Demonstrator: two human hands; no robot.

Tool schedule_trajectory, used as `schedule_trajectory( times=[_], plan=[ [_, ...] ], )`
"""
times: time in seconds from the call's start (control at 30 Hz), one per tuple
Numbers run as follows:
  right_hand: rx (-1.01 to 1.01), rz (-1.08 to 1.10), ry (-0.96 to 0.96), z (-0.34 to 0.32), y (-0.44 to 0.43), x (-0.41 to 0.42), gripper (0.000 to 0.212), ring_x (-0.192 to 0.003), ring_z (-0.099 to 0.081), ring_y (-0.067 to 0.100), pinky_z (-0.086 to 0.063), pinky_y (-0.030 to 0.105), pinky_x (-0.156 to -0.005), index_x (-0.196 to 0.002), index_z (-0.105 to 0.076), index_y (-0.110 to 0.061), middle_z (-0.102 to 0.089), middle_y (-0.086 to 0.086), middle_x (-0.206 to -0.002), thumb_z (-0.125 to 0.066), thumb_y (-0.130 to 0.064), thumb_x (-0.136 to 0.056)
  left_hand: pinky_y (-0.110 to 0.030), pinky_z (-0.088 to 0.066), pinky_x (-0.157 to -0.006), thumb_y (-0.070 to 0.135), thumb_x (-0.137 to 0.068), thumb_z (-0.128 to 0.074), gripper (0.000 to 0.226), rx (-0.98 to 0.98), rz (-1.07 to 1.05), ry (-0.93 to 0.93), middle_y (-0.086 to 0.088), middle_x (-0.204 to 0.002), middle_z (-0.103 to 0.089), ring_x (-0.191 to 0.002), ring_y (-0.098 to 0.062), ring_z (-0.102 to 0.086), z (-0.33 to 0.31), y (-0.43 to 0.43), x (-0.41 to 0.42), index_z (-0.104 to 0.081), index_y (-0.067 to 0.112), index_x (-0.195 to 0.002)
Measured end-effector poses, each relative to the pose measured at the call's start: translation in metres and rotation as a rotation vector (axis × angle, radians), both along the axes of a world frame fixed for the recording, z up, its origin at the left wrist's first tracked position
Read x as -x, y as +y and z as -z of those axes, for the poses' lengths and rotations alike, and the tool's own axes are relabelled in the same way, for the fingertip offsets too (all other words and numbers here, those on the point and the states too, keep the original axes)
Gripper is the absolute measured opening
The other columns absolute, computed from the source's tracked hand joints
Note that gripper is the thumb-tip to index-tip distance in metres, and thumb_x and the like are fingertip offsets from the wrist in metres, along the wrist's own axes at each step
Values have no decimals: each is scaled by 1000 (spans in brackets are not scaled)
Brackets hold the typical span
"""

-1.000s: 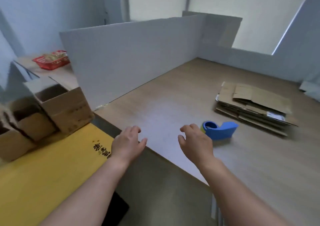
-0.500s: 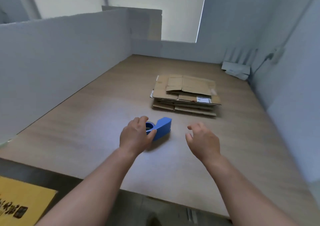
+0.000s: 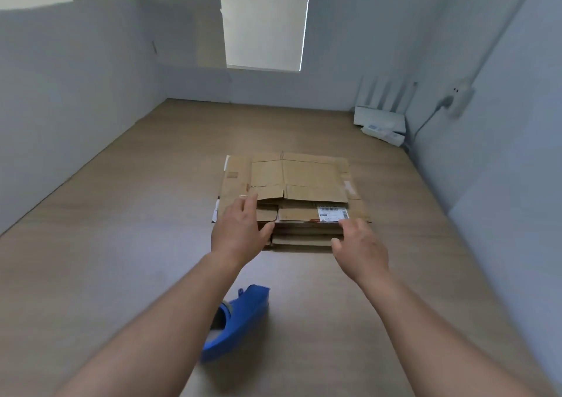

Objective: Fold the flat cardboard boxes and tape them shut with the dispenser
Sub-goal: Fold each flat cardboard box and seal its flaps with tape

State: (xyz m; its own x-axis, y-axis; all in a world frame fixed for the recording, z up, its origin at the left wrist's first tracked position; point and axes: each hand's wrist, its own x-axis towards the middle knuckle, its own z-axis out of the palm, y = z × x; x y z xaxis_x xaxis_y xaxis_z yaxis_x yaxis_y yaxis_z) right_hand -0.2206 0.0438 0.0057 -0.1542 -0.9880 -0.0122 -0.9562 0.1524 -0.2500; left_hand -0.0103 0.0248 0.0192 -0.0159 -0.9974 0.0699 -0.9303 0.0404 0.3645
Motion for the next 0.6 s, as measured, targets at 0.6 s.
schedule_trajectory(
  times=[0.6],
  plan=[
    [-15,138,-47,65,-123,26,58,-121,-40,31,-31,38,-103,-136,-36,-14,-41,14,-132,-55,-44,-90,-42,-35,-104,39,-90,-57,61,-167,-138,-3,-11,-149,-31,-125,-36,-37,71,-126,29,-34,18,-142]
  ],
)
